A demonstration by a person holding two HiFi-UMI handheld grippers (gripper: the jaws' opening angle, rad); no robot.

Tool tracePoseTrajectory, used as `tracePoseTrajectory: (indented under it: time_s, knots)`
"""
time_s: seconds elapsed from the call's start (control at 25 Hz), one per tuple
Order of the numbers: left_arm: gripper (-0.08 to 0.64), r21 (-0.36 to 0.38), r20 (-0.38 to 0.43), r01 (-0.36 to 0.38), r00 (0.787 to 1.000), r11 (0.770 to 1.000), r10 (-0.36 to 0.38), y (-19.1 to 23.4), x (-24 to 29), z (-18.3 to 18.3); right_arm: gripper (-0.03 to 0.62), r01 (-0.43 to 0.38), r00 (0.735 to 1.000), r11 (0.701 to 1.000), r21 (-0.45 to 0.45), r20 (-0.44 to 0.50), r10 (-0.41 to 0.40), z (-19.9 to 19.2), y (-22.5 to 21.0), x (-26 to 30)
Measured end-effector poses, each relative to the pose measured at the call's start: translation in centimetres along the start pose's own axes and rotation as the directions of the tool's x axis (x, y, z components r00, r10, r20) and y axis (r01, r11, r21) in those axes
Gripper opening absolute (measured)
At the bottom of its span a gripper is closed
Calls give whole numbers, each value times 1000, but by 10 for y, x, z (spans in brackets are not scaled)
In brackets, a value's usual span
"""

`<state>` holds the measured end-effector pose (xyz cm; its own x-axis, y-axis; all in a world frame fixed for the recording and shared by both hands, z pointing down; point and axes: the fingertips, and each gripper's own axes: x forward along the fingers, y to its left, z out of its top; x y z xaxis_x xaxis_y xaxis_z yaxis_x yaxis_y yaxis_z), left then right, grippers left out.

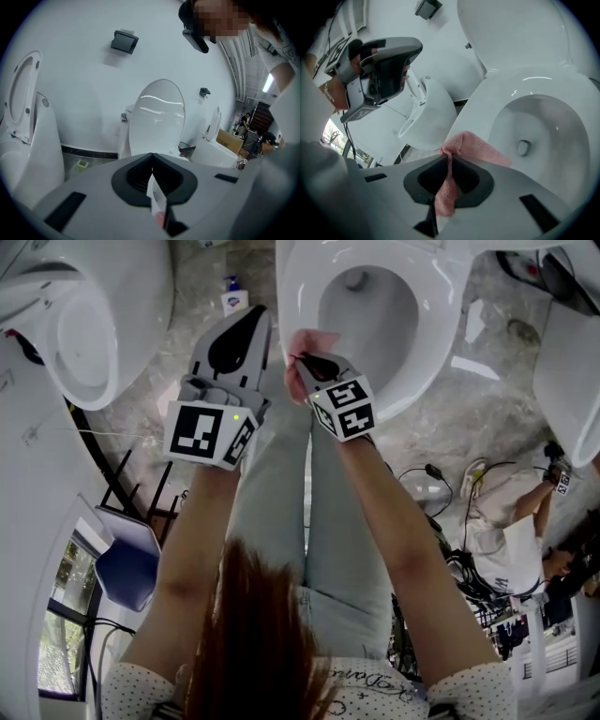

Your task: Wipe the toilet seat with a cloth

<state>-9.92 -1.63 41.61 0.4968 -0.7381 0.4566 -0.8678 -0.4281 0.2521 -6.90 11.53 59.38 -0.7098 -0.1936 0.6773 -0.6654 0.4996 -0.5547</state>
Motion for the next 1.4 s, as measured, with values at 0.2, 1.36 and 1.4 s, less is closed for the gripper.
tracePoseTrajectory:
  time_s: [0.2,1.36,1.4]
  knots:
    - [5,3,-6,0,1000,1000,0,7,5,1,43,16,1000,999,38,11,-16,15,-8,4]
    - [5,32,-18,53,998,998,-52,32,26,19,44,94,985,969,228,119,-123,88,-60,22]
    - [5,34,-19,57,998,998,-56,32,26,19,44,93,984,966,241,124,-126,89,-61,23]
